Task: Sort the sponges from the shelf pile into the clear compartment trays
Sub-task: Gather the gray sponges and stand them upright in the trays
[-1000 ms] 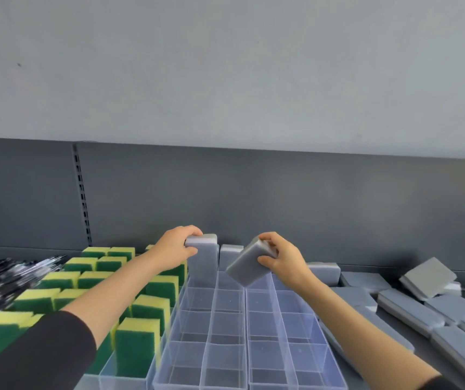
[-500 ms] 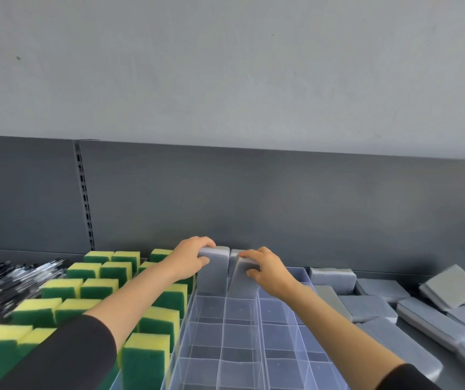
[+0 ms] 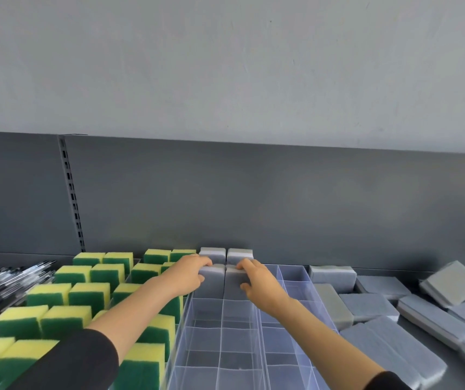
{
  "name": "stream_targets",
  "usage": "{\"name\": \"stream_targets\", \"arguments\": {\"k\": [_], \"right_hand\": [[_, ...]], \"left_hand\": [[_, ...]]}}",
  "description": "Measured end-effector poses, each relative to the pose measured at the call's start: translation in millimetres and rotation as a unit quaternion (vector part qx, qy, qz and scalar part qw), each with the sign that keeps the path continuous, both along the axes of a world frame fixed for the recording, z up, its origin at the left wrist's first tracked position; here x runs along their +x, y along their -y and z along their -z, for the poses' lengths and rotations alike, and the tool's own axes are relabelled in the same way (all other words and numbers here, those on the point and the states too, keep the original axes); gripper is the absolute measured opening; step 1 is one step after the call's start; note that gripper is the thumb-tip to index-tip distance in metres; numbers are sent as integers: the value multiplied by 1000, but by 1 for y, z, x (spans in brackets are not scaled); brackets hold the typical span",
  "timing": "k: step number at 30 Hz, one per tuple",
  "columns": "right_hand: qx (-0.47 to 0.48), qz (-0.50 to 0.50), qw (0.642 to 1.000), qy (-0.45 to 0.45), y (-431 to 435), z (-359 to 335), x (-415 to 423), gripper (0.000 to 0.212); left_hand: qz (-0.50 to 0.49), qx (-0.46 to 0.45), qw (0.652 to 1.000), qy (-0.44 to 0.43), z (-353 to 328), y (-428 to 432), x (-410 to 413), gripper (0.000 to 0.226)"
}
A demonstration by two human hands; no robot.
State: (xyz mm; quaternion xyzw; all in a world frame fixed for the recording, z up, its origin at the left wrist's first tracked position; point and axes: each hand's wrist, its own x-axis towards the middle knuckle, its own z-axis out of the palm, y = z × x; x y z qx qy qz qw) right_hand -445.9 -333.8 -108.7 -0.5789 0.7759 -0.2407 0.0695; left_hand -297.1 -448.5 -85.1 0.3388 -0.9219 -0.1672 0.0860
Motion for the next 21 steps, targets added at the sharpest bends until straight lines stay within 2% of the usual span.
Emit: {"name": "stream_targets", "arguments": {"k": [7, 11, 21], "right_hand": [[-29, -7, 1000, 2, -22, -6, -6, 54], [-43, 8, 999, -19, -46, -16, -17, 54], [-48, 75, 996, -18, -141, -19, -61, 55]], "left_hand": [[11, -38, 999, 24, -14, -13, 1, 57], [27, -79, 996, 17, -25, -31, -8, 55], [79, -82, 993, 11, -33, -97, -59, 53]]}}
